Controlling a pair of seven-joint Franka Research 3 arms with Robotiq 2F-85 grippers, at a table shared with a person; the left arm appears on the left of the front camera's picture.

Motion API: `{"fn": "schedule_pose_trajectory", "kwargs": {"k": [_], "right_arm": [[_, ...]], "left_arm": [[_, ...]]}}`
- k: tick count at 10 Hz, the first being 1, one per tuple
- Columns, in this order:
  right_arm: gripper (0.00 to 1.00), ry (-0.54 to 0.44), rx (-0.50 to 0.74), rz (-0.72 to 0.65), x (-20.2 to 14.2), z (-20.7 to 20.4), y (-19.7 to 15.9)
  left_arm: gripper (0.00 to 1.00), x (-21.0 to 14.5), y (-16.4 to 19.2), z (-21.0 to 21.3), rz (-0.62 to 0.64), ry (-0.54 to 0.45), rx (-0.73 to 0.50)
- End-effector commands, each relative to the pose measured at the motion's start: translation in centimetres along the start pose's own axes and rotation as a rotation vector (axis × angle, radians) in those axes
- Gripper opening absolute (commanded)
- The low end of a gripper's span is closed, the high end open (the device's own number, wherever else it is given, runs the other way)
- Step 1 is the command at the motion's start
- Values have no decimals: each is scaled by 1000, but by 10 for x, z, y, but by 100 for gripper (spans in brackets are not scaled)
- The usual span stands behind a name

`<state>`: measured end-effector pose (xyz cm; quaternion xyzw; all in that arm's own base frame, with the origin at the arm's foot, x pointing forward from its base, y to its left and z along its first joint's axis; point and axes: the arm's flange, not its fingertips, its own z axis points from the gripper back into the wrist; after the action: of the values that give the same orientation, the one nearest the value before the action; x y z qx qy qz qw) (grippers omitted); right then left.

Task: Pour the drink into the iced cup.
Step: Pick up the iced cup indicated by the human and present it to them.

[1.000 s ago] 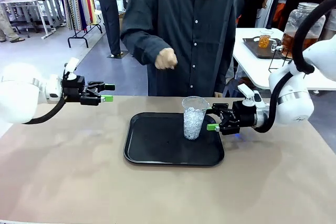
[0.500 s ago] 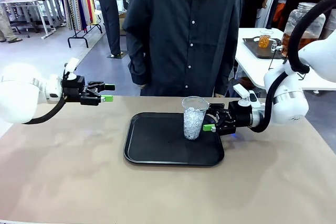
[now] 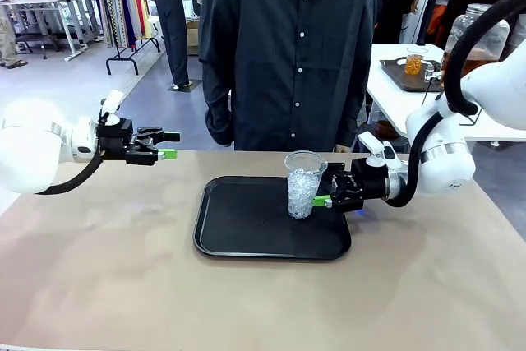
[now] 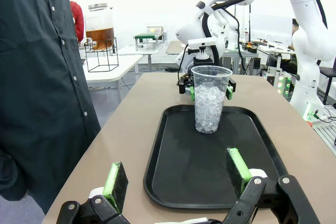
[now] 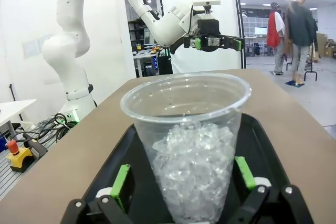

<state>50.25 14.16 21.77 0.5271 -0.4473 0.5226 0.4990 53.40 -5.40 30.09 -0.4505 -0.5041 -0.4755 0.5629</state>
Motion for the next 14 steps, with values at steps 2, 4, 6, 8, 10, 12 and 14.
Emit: {"fn": "schedule_pose_trajectory", "kwargs": {"k": [2, 4, 6, 8, 10, 12, 14], "right_arm": [[100, 11, 3, -35, 0, -15, -14], [100, 9, 16, -48, 0, -23, -17], [100, 18, 28, -50, -1, -30, -18], [100, 21, 36, -58, -1, -31, -18], [82, 16, 53, -64, -1, -30, -15], [82, 23, 58, -44, 0, -29, -14], [82, 13, 57, -46, -1, -28, -13]], "left_arm": [[100, 2, 2, 0, -5, -1, 2], [100, 2, 2, 0, -5, -1, 2], [100, 2, 2, 0, -5, -1, 2], [100, 2, 2, 0, -5, -1, 2], [100, 2, 2, 0, -5, -1, 2], [100, 2, 2, 0, -5, -1, 2], [100, 2, 2, 0, -5, -1, 2]]}}
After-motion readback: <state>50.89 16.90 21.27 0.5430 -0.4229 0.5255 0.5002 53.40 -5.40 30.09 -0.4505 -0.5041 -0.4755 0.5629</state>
